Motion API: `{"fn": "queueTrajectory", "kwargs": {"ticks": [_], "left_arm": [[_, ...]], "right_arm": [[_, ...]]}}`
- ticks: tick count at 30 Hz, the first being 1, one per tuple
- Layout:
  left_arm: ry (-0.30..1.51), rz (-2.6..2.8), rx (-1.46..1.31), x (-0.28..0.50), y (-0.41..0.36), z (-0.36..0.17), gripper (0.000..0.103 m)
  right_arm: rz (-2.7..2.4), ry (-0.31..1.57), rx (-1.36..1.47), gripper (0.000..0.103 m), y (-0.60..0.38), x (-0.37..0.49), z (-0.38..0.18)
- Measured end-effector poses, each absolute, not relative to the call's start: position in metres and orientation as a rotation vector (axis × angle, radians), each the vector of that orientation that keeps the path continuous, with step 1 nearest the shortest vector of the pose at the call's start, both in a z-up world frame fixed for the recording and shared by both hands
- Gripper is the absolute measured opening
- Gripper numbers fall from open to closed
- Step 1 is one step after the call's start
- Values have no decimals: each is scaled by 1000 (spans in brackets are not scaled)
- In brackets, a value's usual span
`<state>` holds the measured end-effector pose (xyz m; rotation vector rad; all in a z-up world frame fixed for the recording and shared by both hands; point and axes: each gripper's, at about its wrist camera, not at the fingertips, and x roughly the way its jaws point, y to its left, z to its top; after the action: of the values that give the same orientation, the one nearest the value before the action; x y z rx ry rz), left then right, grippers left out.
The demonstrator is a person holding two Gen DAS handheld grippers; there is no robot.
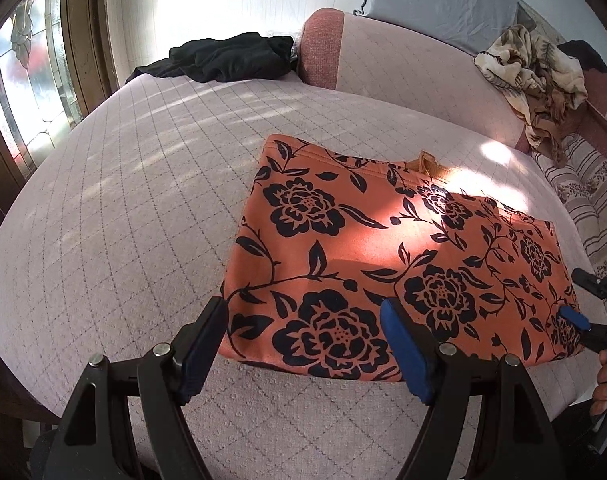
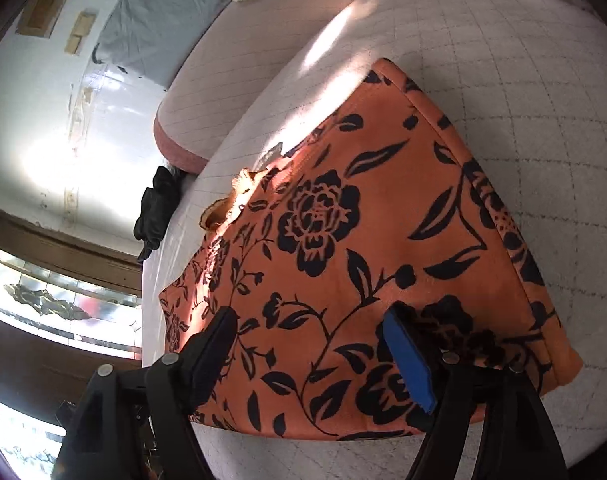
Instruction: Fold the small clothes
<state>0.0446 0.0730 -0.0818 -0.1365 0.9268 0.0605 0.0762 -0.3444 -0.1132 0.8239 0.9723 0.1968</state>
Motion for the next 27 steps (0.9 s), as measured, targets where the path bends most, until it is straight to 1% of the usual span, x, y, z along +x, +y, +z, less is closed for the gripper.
{"fn": "queueTrajectory", "kwargs": {"ticks": [2, 3, 4, 5, 6, 8, 10, 12, 14, 17, 19, 23, 27], "left_arm": [[939, 64, -150, 46, 75, -86, 79], [948, 60, -164, 47, 75, -89, 79], [955, 55, -173, 48, 75, -91, 79], [960, 51, -173, 48, 73, -93, 79], [966, 45, -166, 48, 71, -95, 79], [960, 29, -142, 48, 65, -95, 79], [952, 23, -125, 49, 59, -95, 79], [945, 7, -133, 50, 54, -95, 79], [949, -2, -130, 51, 48, -97, 79], [953, -6, -104, 50, 40, -100, 79], [956, -9, -93, 48, 37, -101, 79], [952, 8, -95, 47, 34, -102, 79], [941, 4, -64, 48, 26, -101, 79]], "right_arm": [[235, 928, 779, 79, -338, 75, -101], [244, 925, 771, 82, -338, 78, -104], [221, 950, 767, 85, -341, 83, -113], [192, 995, 789, 85, -346, 89, -127], [201, 984, 858, 84, -354, 91, -135], [176, 938, 916, 84, -360, 83, -120], [178, 868, 862, 84, -360, 64, -94], [187, 837, 898, 85, -362, 37, -83], [172, 858, 948, 86, -361, 7, -92], [120, 935, 1041, 86, -362, -25, -128], [87, 956, 1117, 86, -367, -30, -150], [69, 866, 1169, 87, -384, -18, -151], [9, 819, 1259, 85, -401, -3, -157]]}}
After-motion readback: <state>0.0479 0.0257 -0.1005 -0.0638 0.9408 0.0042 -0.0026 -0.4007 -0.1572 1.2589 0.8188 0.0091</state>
